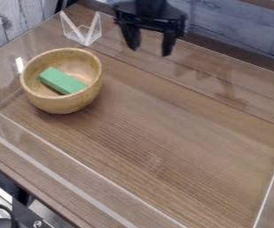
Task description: Put green object into wooden bowl
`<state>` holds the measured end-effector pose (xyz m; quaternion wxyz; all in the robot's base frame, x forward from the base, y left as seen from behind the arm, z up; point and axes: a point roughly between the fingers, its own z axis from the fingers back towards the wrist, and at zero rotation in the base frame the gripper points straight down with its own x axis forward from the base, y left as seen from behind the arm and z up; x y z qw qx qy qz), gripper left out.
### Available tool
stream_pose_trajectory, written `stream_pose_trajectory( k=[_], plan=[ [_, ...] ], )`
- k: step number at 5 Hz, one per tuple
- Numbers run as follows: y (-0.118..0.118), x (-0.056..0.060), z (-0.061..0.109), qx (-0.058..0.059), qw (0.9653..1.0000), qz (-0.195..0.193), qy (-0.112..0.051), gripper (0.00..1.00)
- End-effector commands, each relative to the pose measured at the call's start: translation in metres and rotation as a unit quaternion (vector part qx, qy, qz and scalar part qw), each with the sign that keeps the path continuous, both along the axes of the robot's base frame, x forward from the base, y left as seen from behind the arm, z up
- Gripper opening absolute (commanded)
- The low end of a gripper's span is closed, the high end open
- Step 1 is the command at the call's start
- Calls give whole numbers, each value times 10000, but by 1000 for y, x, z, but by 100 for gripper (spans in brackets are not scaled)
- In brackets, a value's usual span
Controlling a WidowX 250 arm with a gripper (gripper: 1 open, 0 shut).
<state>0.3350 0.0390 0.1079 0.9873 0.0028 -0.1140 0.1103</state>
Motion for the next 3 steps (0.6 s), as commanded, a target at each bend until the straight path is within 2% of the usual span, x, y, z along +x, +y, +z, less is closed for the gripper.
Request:
stream_pose_trajectory(
  k=[1, 2, 3],
  plan=[
    [-13, 5, 12, 0, 9995, 112, -293, 100],
    [-10, -1, 13, 50, 9995, -104, -303, 100],
    [3, -2, 16, 76, 9993, -114, -355, 100]
  ],
)
